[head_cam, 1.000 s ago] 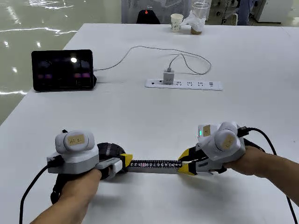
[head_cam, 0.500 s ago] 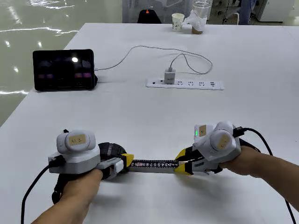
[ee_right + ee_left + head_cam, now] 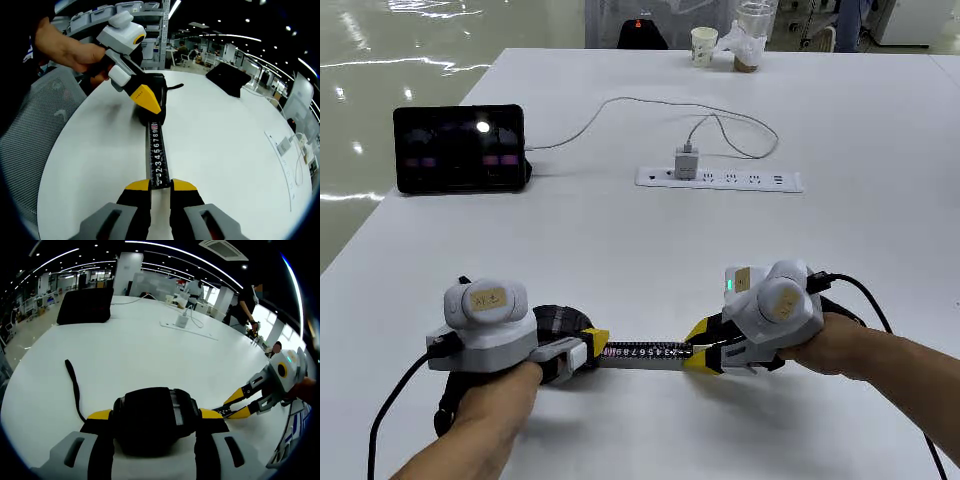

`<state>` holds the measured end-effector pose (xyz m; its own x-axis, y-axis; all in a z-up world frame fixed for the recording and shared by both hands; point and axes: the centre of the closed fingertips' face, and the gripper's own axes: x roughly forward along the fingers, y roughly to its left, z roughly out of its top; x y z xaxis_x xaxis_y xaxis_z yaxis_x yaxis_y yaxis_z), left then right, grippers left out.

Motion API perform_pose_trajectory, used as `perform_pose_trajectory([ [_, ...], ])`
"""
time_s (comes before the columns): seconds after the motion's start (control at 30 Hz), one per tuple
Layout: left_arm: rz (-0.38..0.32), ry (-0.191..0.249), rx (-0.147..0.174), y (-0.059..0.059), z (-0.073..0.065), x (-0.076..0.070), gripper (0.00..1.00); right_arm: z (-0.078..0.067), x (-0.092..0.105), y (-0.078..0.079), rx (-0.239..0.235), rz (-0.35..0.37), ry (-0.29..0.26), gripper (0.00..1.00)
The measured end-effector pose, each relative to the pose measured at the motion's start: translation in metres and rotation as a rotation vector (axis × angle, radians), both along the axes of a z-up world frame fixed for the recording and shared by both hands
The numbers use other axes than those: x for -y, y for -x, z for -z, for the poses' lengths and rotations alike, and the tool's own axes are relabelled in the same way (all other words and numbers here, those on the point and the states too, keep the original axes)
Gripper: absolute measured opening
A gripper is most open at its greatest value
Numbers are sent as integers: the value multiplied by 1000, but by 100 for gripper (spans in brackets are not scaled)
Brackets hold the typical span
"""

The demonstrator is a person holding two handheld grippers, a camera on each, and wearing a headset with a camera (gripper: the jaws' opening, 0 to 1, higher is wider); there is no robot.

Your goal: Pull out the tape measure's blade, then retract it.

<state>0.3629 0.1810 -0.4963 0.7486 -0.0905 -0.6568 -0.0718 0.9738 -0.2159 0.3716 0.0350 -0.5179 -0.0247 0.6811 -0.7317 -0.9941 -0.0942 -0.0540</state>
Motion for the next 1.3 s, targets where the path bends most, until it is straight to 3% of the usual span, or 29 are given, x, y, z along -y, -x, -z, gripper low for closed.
perform_pose_trajectory([
  [1.3, -4, 13, 0, -1, 1, 0, 60, 1, -46, 9, -20, -26, -48, 10],
])
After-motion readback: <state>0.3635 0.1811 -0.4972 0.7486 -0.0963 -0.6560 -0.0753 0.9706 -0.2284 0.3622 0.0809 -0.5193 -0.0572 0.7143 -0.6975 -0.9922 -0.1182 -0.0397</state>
